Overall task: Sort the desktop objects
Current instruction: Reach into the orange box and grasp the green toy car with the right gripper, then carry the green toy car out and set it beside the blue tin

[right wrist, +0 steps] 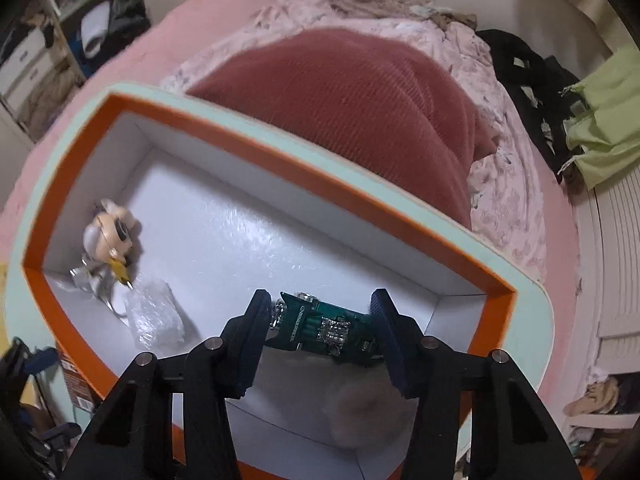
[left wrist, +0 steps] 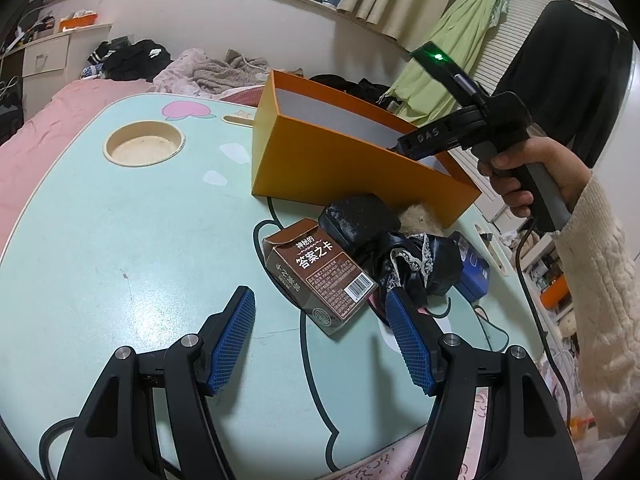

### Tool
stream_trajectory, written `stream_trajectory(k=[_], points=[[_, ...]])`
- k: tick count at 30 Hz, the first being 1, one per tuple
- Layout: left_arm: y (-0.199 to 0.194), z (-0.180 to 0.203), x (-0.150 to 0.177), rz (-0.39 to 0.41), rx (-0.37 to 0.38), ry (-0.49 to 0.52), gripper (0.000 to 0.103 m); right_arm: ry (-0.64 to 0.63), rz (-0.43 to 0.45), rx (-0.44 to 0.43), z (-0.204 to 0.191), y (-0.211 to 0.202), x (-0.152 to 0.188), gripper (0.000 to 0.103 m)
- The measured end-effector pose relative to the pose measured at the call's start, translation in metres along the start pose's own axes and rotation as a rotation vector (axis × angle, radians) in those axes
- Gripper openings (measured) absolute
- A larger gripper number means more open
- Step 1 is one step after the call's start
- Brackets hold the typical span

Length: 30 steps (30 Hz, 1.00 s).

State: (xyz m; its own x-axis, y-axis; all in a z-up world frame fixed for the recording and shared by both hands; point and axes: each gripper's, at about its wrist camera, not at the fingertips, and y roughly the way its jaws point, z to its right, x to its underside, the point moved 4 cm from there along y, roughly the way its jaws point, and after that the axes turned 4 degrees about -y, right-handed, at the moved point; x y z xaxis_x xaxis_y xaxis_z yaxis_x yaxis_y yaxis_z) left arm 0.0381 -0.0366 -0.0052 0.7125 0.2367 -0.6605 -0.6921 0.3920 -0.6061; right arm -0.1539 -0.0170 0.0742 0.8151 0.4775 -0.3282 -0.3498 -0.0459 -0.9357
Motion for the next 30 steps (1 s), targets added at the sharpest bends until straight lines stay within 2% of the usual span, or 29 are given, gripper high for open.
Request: stream_trajectory(k=[6,9,12,15,18,22,25,26,28,29,30], points=[[0.001,-0.002,-0.001,0.000,0.001,-0.002,0.069,0.045,0.185,-0.077,0.000,-0.064,-0.002,0.051],[0.001,-0.002,-0.001,0.000,0.000,-0.001,0.069,0.035,0.279,-0.123,-0.009,-0.108,0.011,0.051],[0.001,-0.002,-0.001,0.000,0.000,-0.001,0.069,0.003,0.337,-0.209,-0.026,-0.136,0.038,0.051],[0.001,-0.002,-0.001,0.000,-0.001,-0.001,0.069,-0.021,0.360,-0.238,-0.044,-0.137,0.070,0.051],[0.002,-0.002,-0.001,-0.002,0.000,0.003,0.070,-0.013,0.359,-0.256,-0.055,-0.119,0.097,0.051],[0.002,0.000,0.000,-0.005,-0.010,0.013,0.071,0.028,0.334,-0.219,-0.046,-0.084,0.113,0.051],[0.003,0.001,0.000,-0.007,-0.015,0.017,0.072,0.080,0.372,-0.253,-0.035,-0.075,0.123,0.052],[0.003,0.001,0.000,-0.007,-0.017,0.018,0.072,0.105,0.404,-0.265,-0.031,-0.077,0.128,0.053],[0.003,0.001,0.000,-0.009,-0.016,0.019,0.073,0.132,0.468,-0.283,-0.027,-0.086,0.138,0.067],[0.003,0.001,0.000,-0.010,-0.014,0.020,0.074,0.148,0.506,-0.284,-0.026,-0.093,0.146,0.079],[0.004,0.002,0.000,-0.011,-0.013,0.022,0.074,0.153,0.522,-0.278,-0.027,-0.097,0.150,0.083]])
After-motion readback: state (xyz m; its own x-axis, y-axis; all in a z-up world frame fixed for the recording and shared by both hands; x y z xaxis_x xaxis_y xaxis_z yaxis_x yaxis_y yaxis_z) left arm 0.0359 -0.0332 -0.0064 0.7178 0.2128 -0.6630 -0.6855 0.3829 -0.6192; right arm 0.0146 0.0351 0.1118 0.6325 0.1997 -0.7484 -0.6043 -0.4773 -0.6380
